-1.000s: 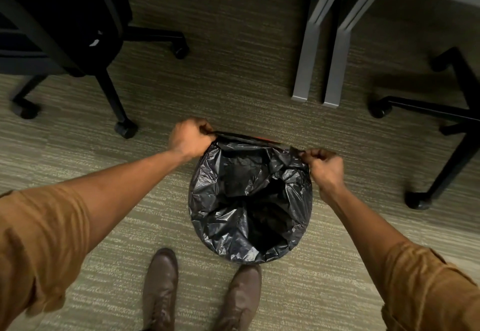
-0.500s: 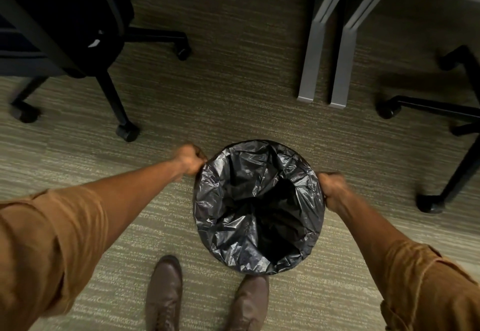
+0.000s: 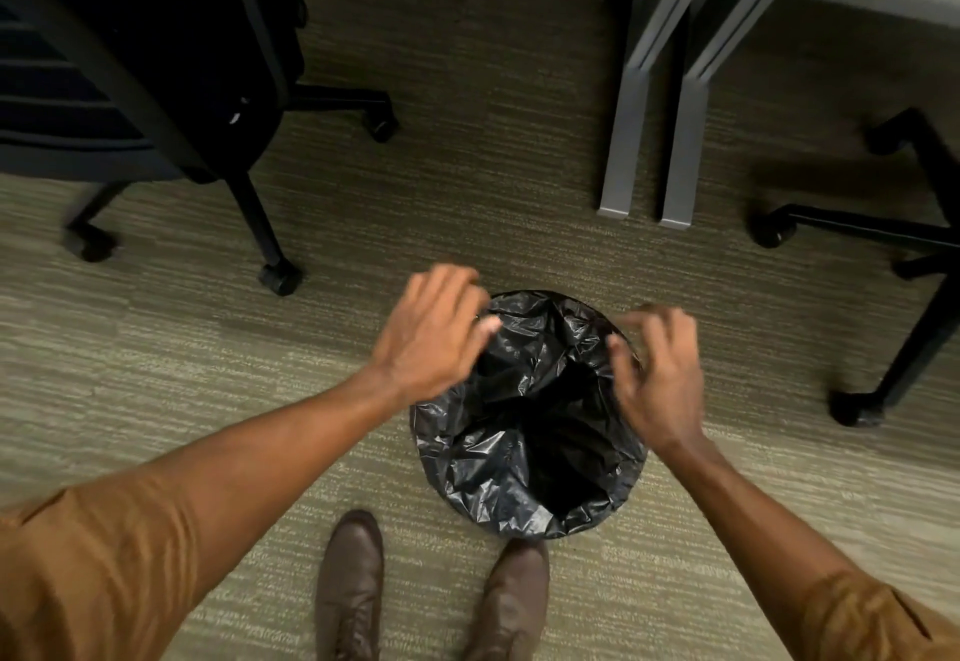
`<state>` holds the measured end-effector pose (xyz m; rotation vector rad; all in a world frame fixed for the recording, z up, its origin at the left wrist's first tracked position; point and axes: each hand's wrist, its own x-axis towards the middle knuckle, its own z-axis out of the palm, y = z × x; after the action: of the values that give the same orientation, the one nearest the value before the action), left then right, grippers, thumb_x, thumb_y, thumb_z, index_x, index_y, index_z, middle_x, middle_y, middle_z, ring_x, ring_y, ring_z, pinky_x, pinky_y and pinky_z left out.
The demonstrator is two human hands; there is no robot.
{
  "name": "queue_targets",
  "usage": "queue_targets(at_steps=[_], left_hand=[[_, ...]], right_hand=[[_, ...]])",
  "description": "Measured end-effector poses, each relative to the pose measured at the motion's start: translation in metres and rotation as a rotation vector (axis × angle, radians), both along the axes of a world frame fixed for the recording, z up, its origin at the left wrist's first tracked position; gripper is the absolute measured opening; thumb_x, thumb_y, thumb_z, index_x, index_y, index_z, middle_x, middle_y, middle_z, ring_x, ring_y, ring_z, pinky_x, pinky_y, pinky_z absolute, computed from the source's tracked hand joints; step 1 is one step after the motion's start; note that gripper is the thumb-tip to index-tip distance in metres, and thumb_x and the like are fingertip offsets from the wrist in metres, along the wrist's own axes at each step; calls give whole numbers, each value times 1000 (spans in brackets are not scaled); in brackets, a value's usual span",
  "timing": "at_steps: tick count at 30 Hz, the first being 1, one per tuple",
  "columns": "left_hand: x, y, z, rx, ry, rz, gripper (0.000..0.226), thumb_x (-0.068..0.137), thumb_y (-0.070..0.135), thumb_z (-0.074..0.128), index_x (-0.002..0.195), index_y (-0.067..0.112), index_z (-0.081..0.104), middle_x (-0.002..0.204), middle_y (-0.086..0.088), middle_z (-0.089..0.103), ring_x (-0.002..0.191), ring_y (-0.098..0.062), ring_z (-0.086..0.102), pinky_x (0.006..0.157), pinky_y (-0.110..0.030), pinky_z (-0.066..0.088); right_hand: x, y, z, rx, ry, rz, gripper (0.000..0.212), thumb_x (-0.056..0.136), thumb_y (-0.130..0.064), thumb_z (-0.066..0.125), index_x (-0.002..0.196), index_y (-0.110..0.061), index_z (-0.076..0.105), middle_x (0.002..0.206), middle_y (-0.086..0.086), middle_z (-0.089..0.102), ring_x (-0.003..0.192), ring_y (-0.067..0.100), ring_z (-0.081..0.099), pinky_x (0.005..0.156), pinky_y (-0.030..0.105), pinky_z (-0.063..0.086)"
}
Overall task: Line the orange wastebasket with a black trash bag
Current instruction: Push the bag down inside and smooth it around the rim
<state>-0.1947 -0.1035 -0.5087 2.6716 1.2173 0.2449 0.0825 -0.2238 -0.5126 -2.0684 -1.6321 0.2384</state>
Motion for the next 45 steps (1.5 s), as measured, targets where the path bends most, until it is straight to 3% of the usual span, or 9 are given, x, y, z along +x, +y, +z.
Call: queue_targets(at_steps=[4, 8, 13, 18, 22, 26, 31, 38, 45], left_hand=[[28, -51, 5, -30, 271, -525, 52, 107, 52, 51, 113, 7, 76, 114, -15, 76, 121, -36, 64, 122, -55, 34], [33, -74, -8, -272, 795, -699, 82, 100, 73, 50, 143, 5, 67, 148, -19, 66, 158, -42, 38, 136, -62, -3], [26, -78, -32, -415, 1072, -635, 122, 87, 98, 19, 169, 9, 36, 179, -20, 28, 169, -45, -2, 129, -66, -20], [26, -76, -39, -519, 1276, -582, 147, 65, 112, 2, 175, 16, 17, 183, -18, -7, 164, -44, -30, 127, -64, -26], [31, -69, -32, -548, 1295, -578, 151, 62, 114, 8, 173, 14, 26, 183, -21, -2, 165, -46, -25, 125, -65, -28], [37, -64, -20, -556, 1176, -584, 132, 78, 105, 30, 170, 10, 34, 179, -19, 27, 169, -44, 9, 133, -65, -13], [53, -62, -9, -426, 818, -579, 66, 101, 44, 62, 154, 6, 55, 163, -19, 52, 159, -39, 35, 138, -53, 10], [61, -39, -27, -88, 961, -705, 56, 111, 36, 42, 160, 11, 53, 182, -21, 18, 170, -43, -5, 134, -62, -13], [50, -23, -50, -47, 1033, -653, 66, 111, 47, 41, 164, 8, 46, 183, -20, 11, 169, -43, -16, 131, -63, -22]], right_hand=[[-37, -4, 7, -123, -223, 545, 20, 87, -16, 69, 105, -8, 73, 123, 19, 66, 112, 37, 59, 86, 45, 51], [-54, -4, -4, -395, -432, 901, 24, 84, -32, 63, 97, -15, 73, 107, 11, 68, 105, 33, 60, 90, 47, 46], [-52, 6, -30, -695, -649, 933, 49, 91, -47, 59, 129, -19, 69, 133, 14, 65, 132, 36, 54, 112, 52, 36], [-42, 15, -54, -1058, -941, 890, 77, 103, -52, 45, 169, -16, 28, 179, 19, 18, 167, 39, 6, 133, 59, -4], [-49, 19, -51, -978, -822, 871, 81, 96, -57, 55, 165, -17, 39, 173, 19, 31, 165, 39, 16, 134, 58, 2], [-72, 20, -25, -784, -516, 755, 53, 88, -39, 64, 135, -14, 68, 139, 13, 66, 141, 36, 51, 123, 48, 32], [-101, -13, -4, -676, -341, 436, 40, 86, -31, 59, 119, -12, 70, 113, 11, 74, 114, 35, 65, 99, 48, 47], [-103, -47, -33, -1070, -392, 429, 86, 102, -70, 35, 168, -15, 33, 176, 22, 26, 166, 40, 14, 132, 61, 2], [-89, -51, -55, -1326, -487, 546, 100, 96, -86, 24, 170, -20, 29, 178, 22, 19, 166, 45, 5, 127, 70, -12]])
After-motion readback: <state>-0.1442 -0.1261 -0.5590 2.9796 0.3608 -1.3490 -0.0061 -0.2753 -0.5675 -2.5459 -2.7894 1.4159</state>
